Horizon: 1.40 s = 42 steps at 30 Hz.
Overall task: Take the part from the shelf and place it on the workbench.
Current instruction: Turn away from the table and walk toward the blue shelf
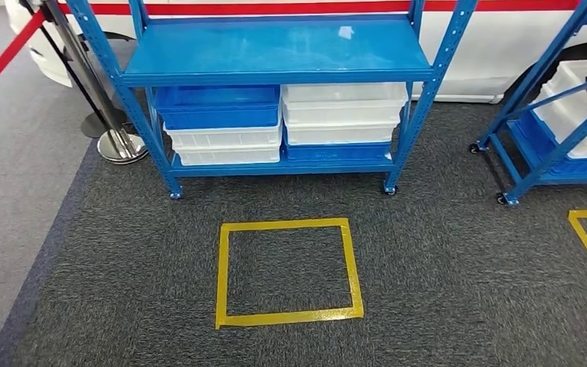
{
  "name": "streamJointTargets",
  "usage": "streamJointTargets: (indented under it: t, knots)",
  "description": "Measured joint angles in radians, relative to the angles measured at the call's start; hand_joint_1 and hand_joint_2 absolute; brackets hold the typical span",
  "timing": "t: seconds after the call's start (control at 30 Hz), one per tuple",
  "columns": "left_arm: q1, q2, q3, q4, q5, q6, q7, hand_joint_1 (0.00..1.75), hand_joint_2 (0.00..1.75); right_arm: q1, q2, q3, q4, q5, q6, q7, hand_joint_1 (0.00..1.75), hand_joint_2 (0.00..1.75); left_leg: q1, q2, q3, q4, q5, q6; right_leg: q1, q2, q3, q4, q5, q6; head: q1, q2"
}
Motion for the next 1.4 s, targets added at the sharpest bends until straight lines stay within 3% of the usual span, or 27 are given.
streamJointTargets:
  t: [0.03, 0.1, 0.13, 0.2, 0.27, 0.3, 0.37, 0.43, 0.5, 0.57, 0.67, 0.73, 0.83, 0.9, 0.97, 1.03, 1.07, 1.17, 1.23, 1.33, 1.4]
  knots:
    - [0.0, 0.0, 0.0, 0.0, 0.0, -0.002, -0.001, 0.0, 0.0, 0.0, 0.0, 0.0, 0.0, 0.0, 0.0, 0.0, 0.0, 0.0, 0.001, -0.011, -0.004, 0.002, 0.0, -0.007, 0.001, 0.011, 0.006, -0.018, 0.002, -0.001, 0.0, 0.0]
    - [0.003, 0.0, 0.0, 0.0, 0.0, -0.004, -0.002, 0.0, 0.0, -0.003, 0.0, 0.0, 0.0, 0.0, 0.0, 0.0, 0.0, 0.0, 0.002, -0.032, -0.01, -0.002, 0.003, -0.021, 0.003, -0.006, 0.009, -0.024, 0.002, -0.007, 0.0, 0.0]
    - [0.005, 0.0, 0.0, 0.0, 0.0, -0.004, -0.002, 0.0, 0.0, -0.005, 0.0, 0.0, 0.0, -0.001, -0.001, 0.0, 0.0, 0.0, 0.003, -0.025, -0.011, 0.0, 0.002, -0.027, 0.002, -0.017, 0.012, -0.028, 0.005, -0.013, 0.0, 0.0]
    - [0.006, 0.0, 0.0, 0.0, 0.002, -0.01, -0.007, 0.0, 0.0, -0.005, -0.001, -0.004, 0.0, -0.01, -0.012, -0.002, 0.0, 0.0, 0.001, 0.028, -0.031, 0.045, -0.029, -0.038, -0.001, -0.038, 0.017, -0.039, 0.008, -0.025, 0.0, 0.0]
    - [0.004, 0.0, 0.0, 0.0, 0.005, -0.019, -0.016, 0.0, 0.0, -0.002, -0.003, -0.014, 0.0, -0.022, -0.029, -0.006, 0.0, 0.0, 0.003, 0.083, -0.085, 0.159, -0.089, -0.047, 0.002, -0.058, 0.02, -0.042, 0.006, -0.034, 0.0, 0.0]
    - [0.003, 0.0, 0.0, 0.0, 0.007, -0.023, -0.019, 0.0, 0.0, -0.002, -0.005, -0.019, 0.0, -0.025, -0.035, -0.008, 0.0, 0.0, 0.005, 0.091, -0.114, 0.219, -0.113, -0.05, 0.004, -0.068, 0.02, -0.041, 0.004, -0.037, 0.0, 0.0]
    - [0.004, 0.0, 0.0, 0.0, 0.011, -0.027, -0.022, 0.0, 0.0, -0.002, -0.012, -0.025, 0.0, -0.027, -0.039, -0.01, 0.0, 0.0, 0.007, 0.097, -0.131, 0.258, -0.108, -0.053, 0.005, -0.081, 0.023, -0.04, -0.001, -0.037, 0.0, 0.0]
    - [0.008, 0.001, 0.0, -0.001, 0.012, -0.03, -0.023, 0.0, 0.0, -0.003, -0.018, -0.029, 0.0, -0.028, -0.039, -0.011, 0.0, 0.0, 0.007, 0.101, -0.078, 0.161, -0.048, -0.046, 0.005, -0.088, 0.031, -0.039, -0.008, -0.033, 0.0, 0.0]
    - [0.008, 0.002, 0.0, -0.002, 0.012, -0.032, -0.024, 0.0, 0.0, -0.004, -0.019, -0.031, 0.0, -0.028, -0.039, -0.011, 0.0, 0.0, 0.001, 0.108, -0.014, 0.042, -0.013, -0.032, 0.007, -0.094, 0.04, -0.039, -0.015, -0.025, 0.0, 0.0]
    - [0.006, 0.003, 0.0, -0.003, 0.012, -0.034, -0.025, 0.0, 0.0, -0.005, -0.019, -0.031, 0.0, -0.028, -0.039, -0.011, 0.0, 0.0, -0.006, 0.113, 0.008, -0.006, -0.016, -0.017, 0.009, -0.099, 0.047, -0.04, -0.017, -0.013, 0.0, 0.0]
    - [0.011, 0.003, 0.0, -0.003, 0.012, -0.034, -0.025, 0.0, 0.0, -0.008, -0.019, -0.031, 0.0, -0.028, -0.039, -0.012, 0.0, 0.0, 0.0, 0.108, 0.03, -0.027, -0.016, 0.002, 0.008, -0.094, 0.053, -0.021, -0.015, 0.006, 0.0, 0.0]
    - [0.012, 0.002, 0.0, -0.003, 0.012, -0.035, -0.025, 0.0, 0.0, -0.01, -0.016, -0.031, 0.0, -0.029, -0.037, -0.012, 0.0, 0.0, 0.003, 0.106, 0.05, -0.034, -0.017, 0.011, 0.005, -0.081, 0.016, 0.053, -0.051, 0.013, 0.0, 0.0]
    - [0.011, 0.002, 0.0, -0.004, 0.011, -0.038, -0.025, 0.0, 0.0, -0.008, -0.005, -0.031, 0.0, -0.029, -0.034, -0.012, 0.0, 0.0, 0.001, 0.104, 0.064, -0.033, -0.03, 0.016, 0.001, -0.072, -0.094, 0.213, -0.11, 0.022, 0.0, 0.0]
    - [0.013, 0.002, 0.0, -0.004, 0.011, -0.039, -0.025, 0.0, 0.0, -0.005, 0.002, -0.031, -0.001, -0.029, -0.034, -0.012, 0.0, 0.0, 0.002, 0.098, 0.083, -0.033, -0.046, 0.013, 0.0, -0.072, -0.123, 0.208, -0.083, 0.025, 0.0, 0.0]
    - [0.016, 0.001, 0.0, -0.004, 0.01, -0.039, -0.025, 0.0, 0.0, -0.001, 0.004, -0.031, -0.001, -0.029, -0.034, -0.012, 0.0, 0.0, 0.003, 0.094, 0.109, -0.033, -0.067, 0.005, -0.001, -0.072, -0.1, 0.095, 0.007, 0.023, 0.0, 0.0]
    - [0.015, 0.0, 0.0, -0.004, 0.009, -0.039, -0.025, 0.0, 0.0, 0.001, 0.004, -0.032, -0.001, -0.029, -0.034, -0.012, 0.0, 0.0, 0.002, 0.092, 0.124, -0.031, -0.087, -0.006, 0.003, -0.07, -0.081, 0.006, 0.062, 0.014, 0.0, 0.0]
    - [0.013, -0.001, 0.0, -0.004, 0.009, -0.039, -0.025, 0.0, 0.0, 0.0, 0.004, -0.032, -0.001, -0.029, -0.034, -0.012, 0.0, 0.0, 0.001, 0.092, 0.128, -0.032, -0.094, -0.013, 0.006, -0.069, -0.08, -0.009, 0.072, 0.007, 0.0, 0.0]
    - [0.01, -0.001, -0.001, -0.004, 0.005, -0.038, -0.025, 0.0, 0.0, -0.001, 0.004, -0.033, -0.001, -0.029, -0.034, -0.012, 0.0, 0.0, 0.001, 0.092, 0.139, -0.019, -0.096, -0.03, 0.007, -0.067, -0.065, -0.014, 0.059, -0.015, 0.0, 0.0]
    - [0.009, -0.002, -0.001, -0.004, 0.003, -0.038, -0.025, 0.0, 0.0, 0.0, 0.003, -0.033, -0.001, -0.029, -0.034, -0.011, 0.0, 0.0, 0.003, 0.095, 0.113, 0.047, -0.102, -0.039, 0.005, -0.068, -0.043, -0.021, 0.045, -0.027, 0.0, 0.0]
    - [0.008, -0.003, -0.001, -0.004, 0.003, -0.037, -0.025, 0.0, 0.0, -0.002, -0.007, -0.037, -0.001, -0.03, -0.033, -0.011, 0.0, 0.0, 0.006, 0.1, -0.007, 0.223, -0.162, -0.05, 0.006, -0.07, -0.015, -0.023, 0.023, -0.037, 0.0, 0.0]
    - [0.011, -0.003, -0.001, -0.004, 0.002, -0.037, -0.024, 0.0, 0.0, -0.003, -0.015, -0.04, -0.001, -0.031, -0.029, -0.01, 0.0, 0.0, 0.006, 0.1, -0.066, 0.26, -0.195, -0.05, 0.008, -0.069, 0.009, -0.023, 0.004, -0.037, 0.0, 0.0]
